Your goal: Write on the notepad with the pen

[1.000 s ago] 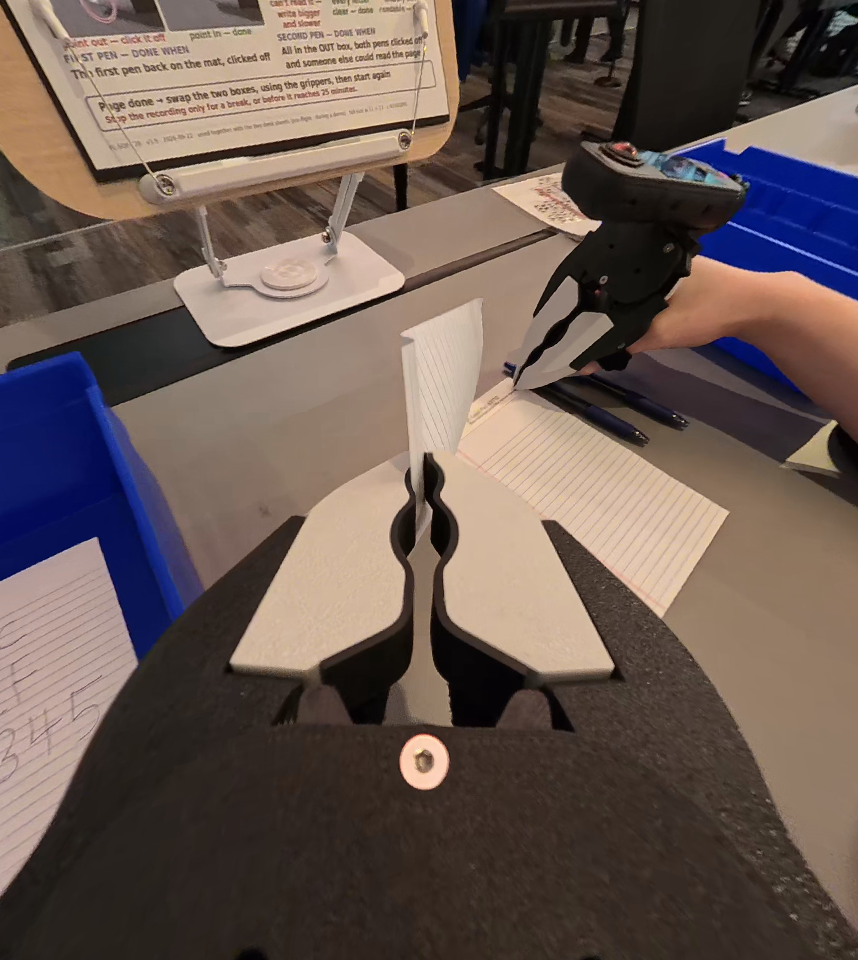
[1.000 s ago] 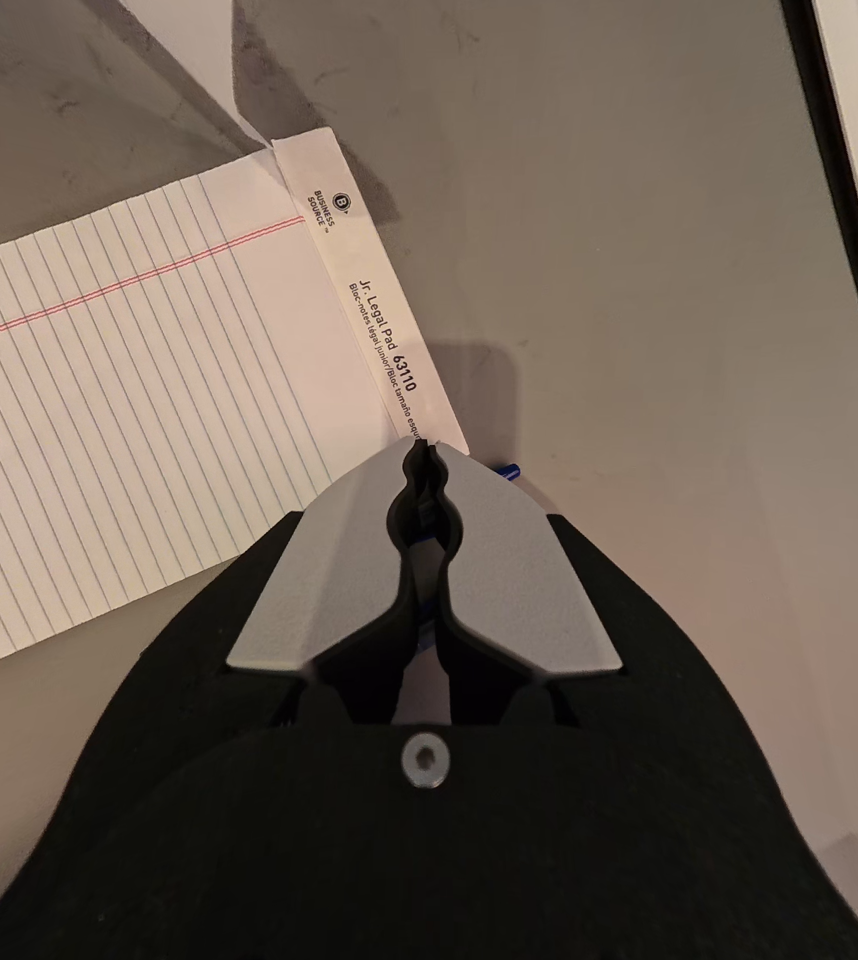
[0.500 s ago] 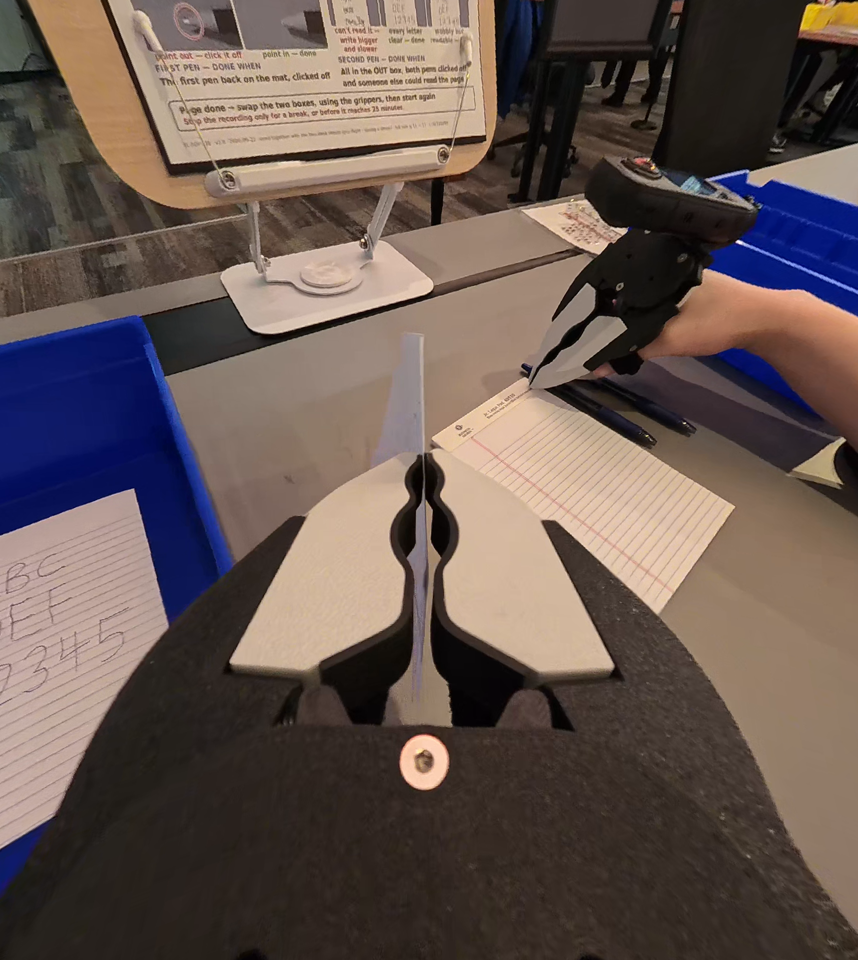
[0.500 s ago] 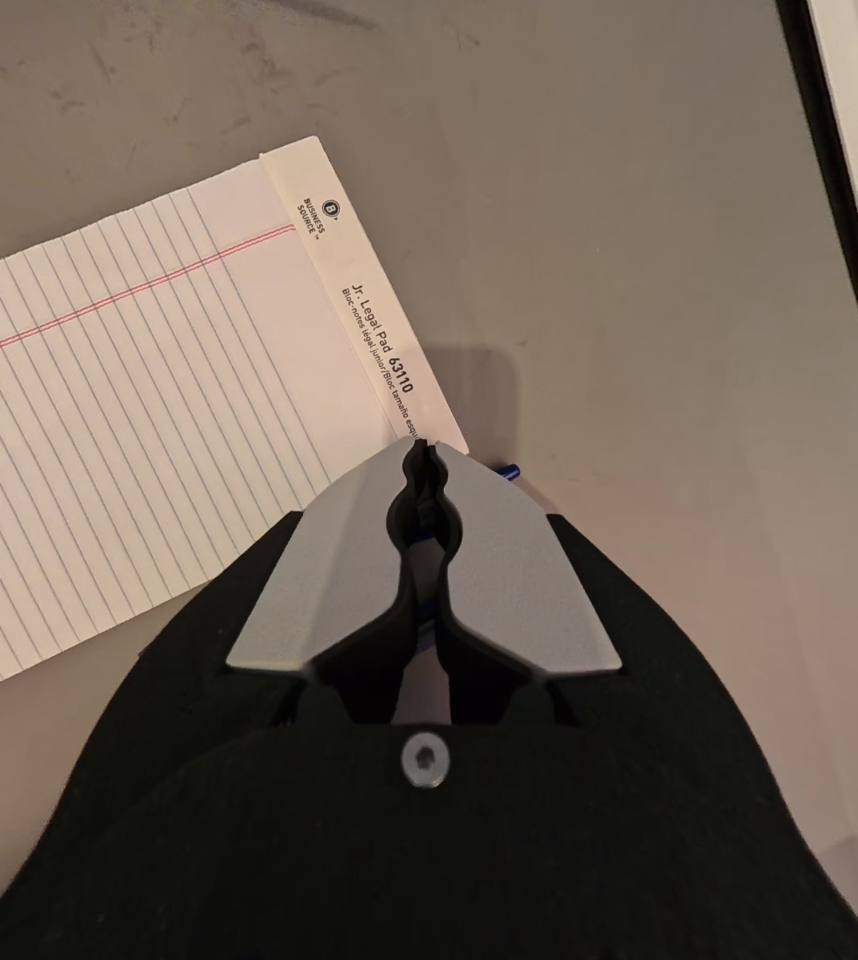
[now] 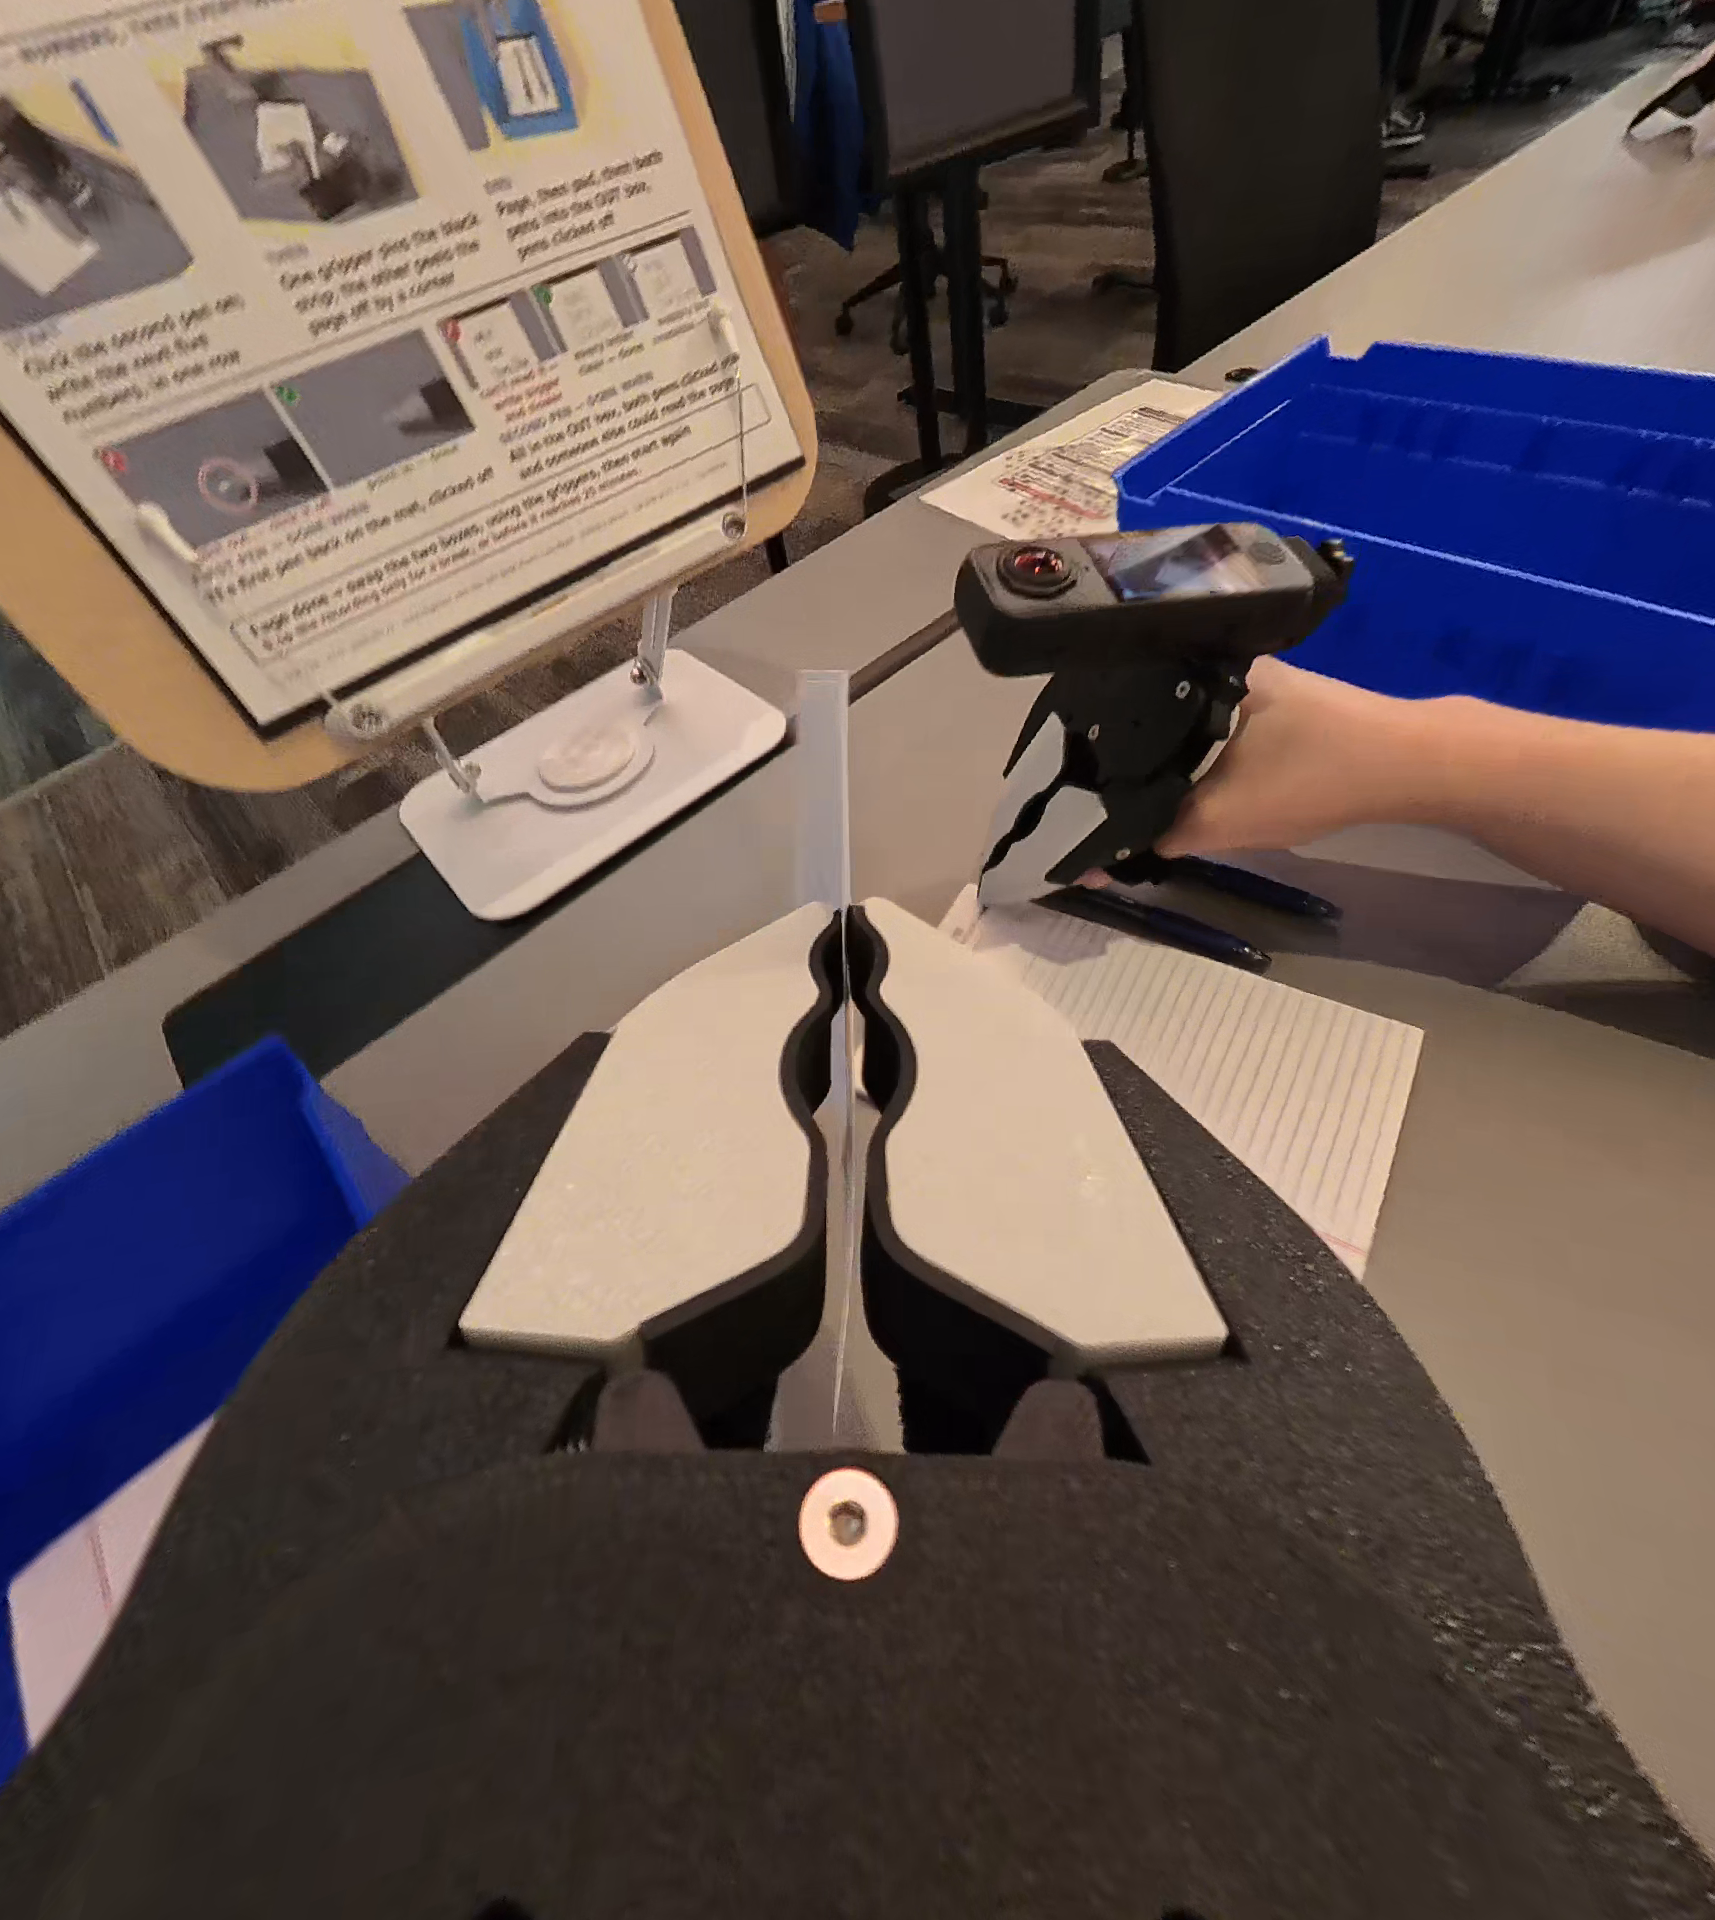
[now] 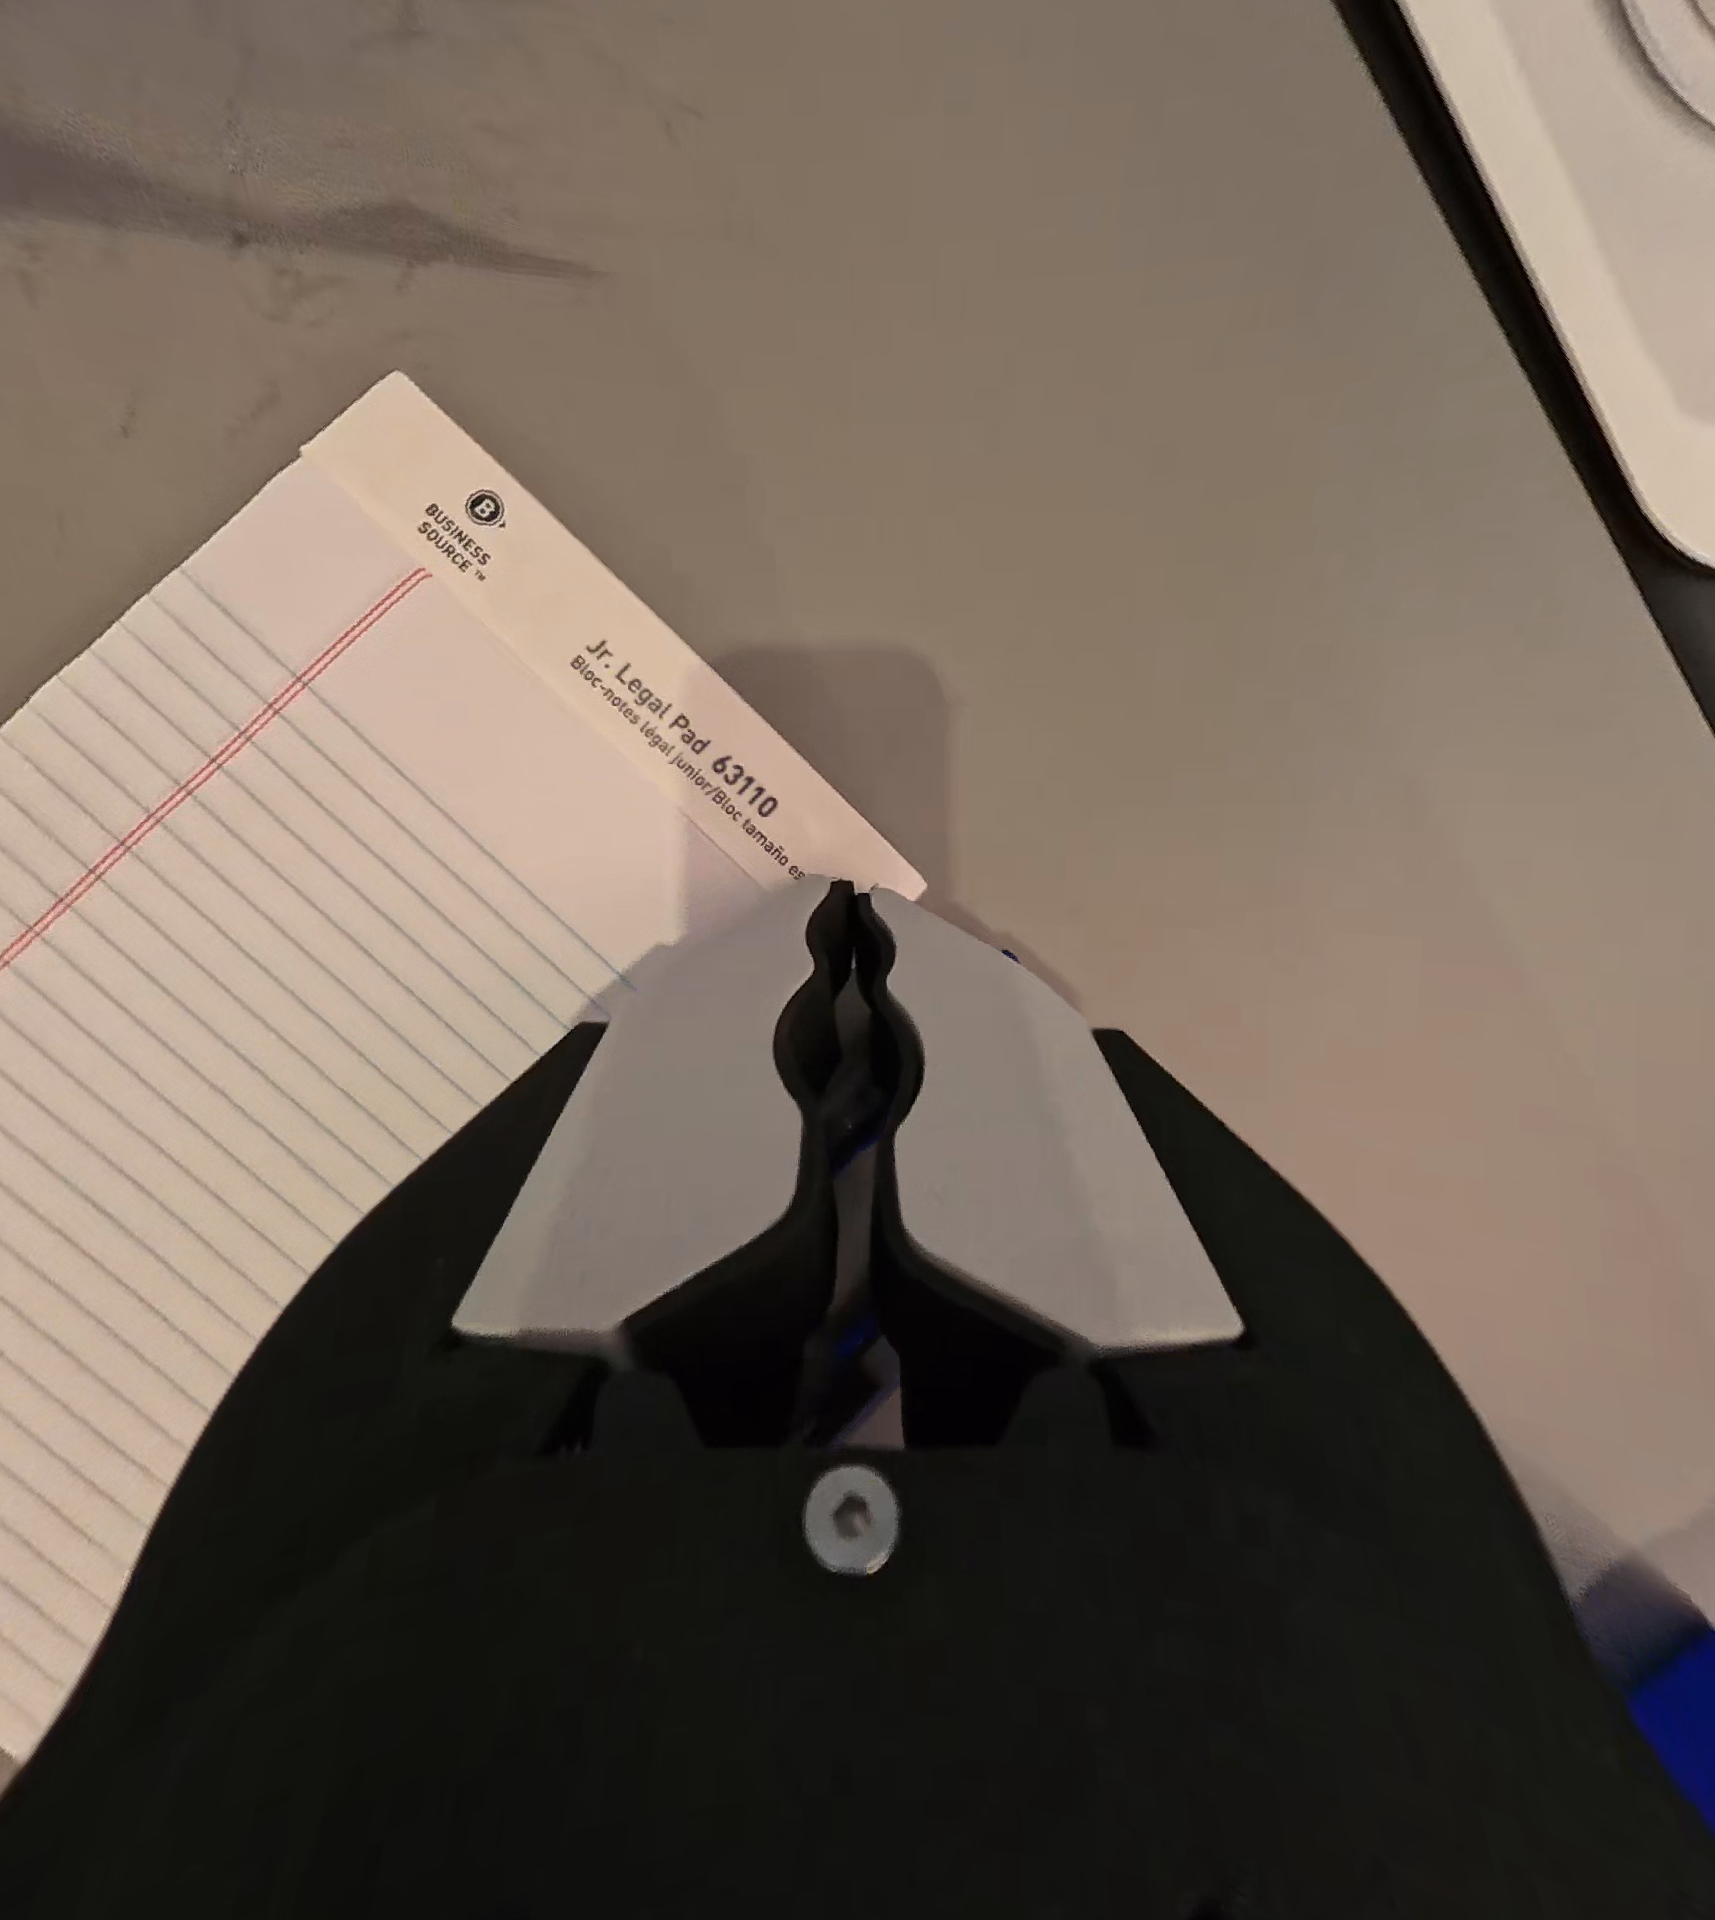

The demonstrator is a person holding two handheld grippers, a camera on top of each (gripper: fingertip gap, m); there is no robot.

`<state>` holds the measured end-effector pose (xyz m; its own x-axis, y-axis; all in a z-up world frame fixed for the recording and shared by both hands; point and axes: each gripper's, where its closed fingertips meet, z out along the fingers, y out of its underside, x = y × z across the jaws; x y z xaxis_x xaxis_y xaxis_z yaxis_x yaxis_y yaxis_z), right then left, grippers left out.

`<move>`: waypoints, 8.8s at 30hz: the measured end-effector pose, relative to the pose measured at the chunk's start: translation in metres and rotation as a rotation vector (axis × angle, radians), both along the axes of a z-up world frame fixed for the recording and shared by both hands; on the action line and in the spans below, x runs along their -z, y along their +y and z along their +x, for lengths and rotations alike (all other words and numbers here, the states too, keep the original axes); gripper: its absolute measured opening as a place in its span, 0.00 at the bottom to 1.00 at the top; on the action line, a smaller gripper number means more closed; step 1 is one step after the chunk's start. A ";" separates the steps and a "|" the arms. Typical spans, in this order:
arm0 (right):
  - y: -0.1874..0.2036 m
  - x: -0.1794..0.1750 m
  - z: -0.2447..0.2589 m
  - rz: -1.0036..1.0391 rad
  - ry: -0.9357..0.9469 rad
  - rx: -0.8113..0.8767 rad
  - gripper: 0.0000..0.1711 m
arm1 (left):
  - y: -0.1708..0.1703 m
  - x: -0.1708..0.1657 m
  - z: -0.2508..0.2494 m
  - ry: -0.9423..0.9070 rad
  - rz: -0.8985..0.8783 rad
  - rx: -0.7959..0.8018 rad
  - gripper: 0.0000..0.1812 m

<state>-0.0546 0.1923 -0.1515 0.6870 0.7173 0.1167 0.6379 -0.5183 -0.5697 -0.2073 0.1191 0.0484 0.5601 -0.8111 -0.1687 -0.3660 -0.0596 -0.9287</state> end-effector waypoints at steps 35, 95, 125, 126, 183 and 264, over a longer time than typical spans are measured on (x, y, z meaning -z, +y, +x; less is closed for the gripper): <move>-0.100 -0.190 -0.017 -0.598 1.248 0.510 0.41 | -0.041 0.006 0.094 0.151 0.335 0.204 0.00; -0.121 -0.058 0.289 -0.639 0.328 0.663 0.00 | -0.073 -0.008 0.099 -0.005 0.106 0.320 0.24; -0.128 -0.086 0.347 -0.183 -0.358 0.749 0.27 | -0.039 0.000 0.073 0.069 0.015 0.208 0.32; -0.128 -0.101 0.340 -0.141 -0.376 0.730 0.27 | -0.038 0.005 0.070 0.102 -0.004 0.210 0.29; -0.099 -0.061 0.015 -0.344 0.099 -0.191 0.25 | -0.111 0.134 0.070 0.589 -0.114 0.624 0.01; -0.154 -0.028 -0.038 -0.734 0.615 0.266 0.56 | -0.061 0.199 0.044 0.335 -0.439 -0.154 0.00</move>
